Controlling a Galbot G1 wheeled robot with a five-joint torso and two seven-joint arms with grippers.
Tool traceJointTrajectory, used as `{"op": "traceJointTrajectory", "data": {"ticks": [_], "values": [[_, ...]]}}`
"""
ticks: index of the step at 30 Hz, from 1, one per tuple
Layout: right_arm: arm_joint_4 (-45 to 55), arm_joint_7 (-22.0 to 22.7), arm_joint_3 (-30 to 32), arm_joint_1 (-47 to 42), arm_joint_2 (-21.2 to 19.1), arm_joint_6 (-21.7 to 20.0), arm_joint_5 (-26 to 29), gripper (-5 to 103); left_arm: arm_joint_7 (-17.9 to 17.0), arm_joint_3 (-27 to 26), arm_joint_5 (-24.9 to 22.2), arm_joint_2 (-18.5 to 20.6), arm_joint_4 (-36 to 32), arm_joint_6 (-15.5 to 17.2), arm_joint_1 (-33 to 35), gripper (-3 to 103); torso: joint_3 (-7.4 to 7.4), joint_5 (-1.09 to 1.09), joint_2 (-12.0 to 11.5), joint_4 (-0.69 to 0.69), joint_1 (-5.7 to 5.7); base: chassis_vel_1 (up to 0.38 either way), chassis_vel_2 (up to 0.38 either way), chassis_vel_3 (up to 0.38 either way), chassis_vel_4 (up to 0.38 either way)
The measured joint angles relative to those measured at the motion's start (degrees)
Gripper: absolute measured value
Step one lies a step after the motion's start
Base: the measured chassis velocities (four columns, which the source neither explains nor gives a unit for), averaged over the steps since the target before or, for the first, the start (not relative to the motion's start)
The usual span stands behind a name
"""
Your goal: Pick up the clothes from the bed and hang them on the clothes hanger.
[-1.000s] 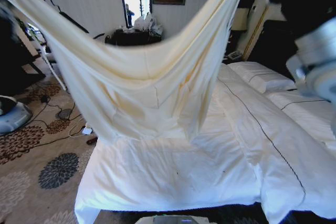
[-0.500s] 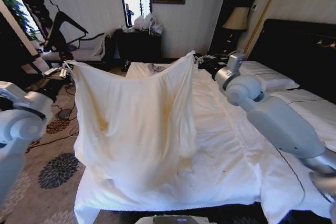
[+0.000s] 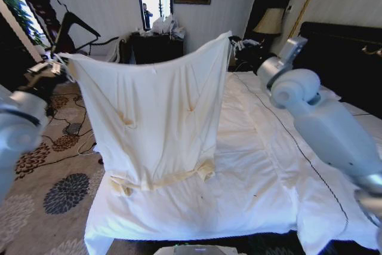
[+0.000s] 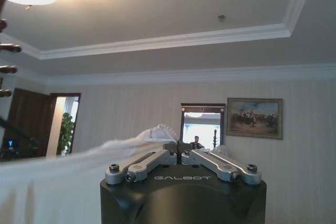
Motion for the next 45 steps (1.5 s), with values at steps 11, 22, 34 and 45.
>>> {"op": "traceJointTrajectory", "data": {"ticks": [11, 22, 34, 45], "values": [[11.7, 4.3, 9.3, -4.8, -5.5, -2.9, 1.2, 0, -12.0, -6.1, -1.9, 2.8, -11.2, 6.4, 1.3, 1, -0.01, 0.06, 0.0, 0.0, -0.02, 0.0, 0.0, 0.0, 0.0], [28.9, 11.8, 18.9, -8.2, -15.4, -8.4, 9.2, 0, -28.3, -14.9, -12.6, 5.5, -29.0, 24.6, 0.6, 1, -0.03, 0.0, 0.0, 0.05, -0.04, 0.0, 0.0, 0.0, 0.0], [-7.3, 5.7, -13.7, -8.8, 10.1, -6.7, -21.9, 0, -25.8, 23.6, 20.7, -14.0, -7.1, 32.1, -4.3, 1, 0.02, -0.07, 0.0, 0.11, 0.02, 0.0, 0.0, 0.0, 0.0], [-36.2, 2.7, -16.9, -8.2, 25.3, -0.5, -34.3, 0, -32.4, 45.8, 22.8, -38.0, 24.7, 28.7, -29.5, 1, 0.01, 0.0, 0.0, 0.01, 0.01, 0.0, 0.0, 0.0, 0.0]]}}
